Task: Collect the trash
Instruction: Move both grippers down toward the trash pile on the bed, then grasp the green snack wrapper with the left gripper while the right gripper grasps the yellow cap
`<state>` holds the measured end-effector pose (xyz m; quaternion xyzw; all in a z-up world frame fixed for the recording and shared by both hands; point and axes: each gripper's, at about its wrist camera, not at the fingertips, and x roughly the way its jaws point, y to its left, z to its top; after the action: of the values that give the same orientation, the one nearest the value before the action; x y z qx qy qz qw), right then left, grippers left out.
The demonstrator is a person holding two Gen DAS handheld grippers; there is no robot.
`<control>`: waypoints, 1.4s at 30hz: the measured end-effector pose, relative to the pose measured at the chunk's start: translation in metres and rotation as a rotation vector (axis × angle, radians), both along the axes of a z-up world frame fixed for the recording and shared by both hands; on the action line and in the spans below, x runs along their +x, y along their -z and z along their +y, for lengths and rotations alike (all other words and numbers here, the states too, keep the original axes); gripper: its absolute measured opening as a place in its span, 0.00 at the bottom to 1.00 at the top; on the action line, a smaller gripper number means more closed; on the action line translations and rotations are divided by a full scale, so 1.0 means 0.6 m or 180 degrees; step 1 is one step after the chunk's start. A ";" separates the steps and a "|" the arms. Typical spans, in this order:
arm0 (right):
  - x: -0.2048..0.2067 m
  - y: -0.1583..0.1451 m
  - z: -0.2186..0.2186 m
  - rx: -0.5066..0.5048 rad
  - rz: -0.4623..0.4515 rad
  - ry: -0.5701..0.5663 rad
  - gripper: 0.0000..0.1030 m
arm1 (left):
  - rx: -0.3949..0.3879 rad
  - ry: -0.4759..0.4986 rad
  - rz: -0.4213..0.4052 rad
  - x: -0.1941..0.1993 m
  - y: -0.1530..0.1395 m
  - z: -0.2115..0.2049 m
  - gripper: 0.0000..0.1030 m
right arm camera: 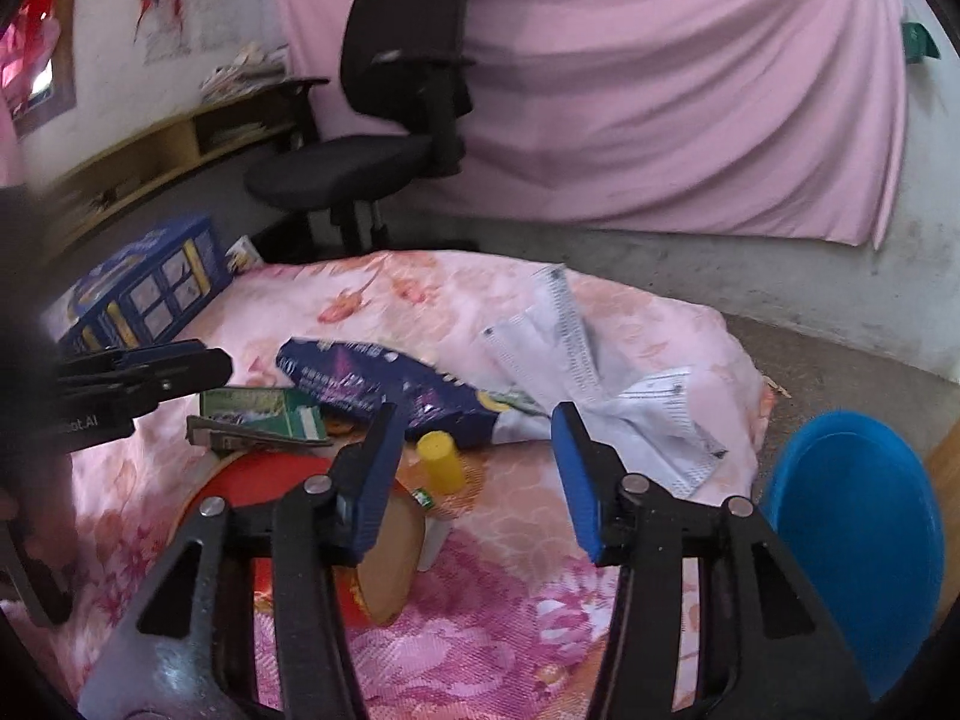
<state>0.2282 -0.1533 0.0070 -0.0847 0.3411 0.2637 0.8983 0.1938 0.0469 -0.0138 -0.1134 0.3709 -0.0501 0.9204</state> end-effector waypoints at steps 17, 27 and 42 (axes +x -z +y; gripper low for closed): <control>0.041 0.027 -0.006 0.0363 0.0658 -0.0092 0.67 | -0.0426 0.0048 0.0450 0.006 0.031 0.017 0.02; 0.057 0.033 0.016 0.0313 0.0913 -0.0139 0.48 | -0.0234 -0.0146 0.0205 -0.022 0.007 0.010 0.00; -0.019 -0.036 -0.052 0.0724 -0.0033 0.0089 0.42 | 0.0020 -0.0263 -0.0454 -0.070 -0.054 -0.014 0.00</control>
<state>0.2167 -0.1846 0.0288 0.0212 0.3055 0.2877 0.9074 0.1517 0.0388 0.0185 -0.1218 0.2995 -0.0188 0.9461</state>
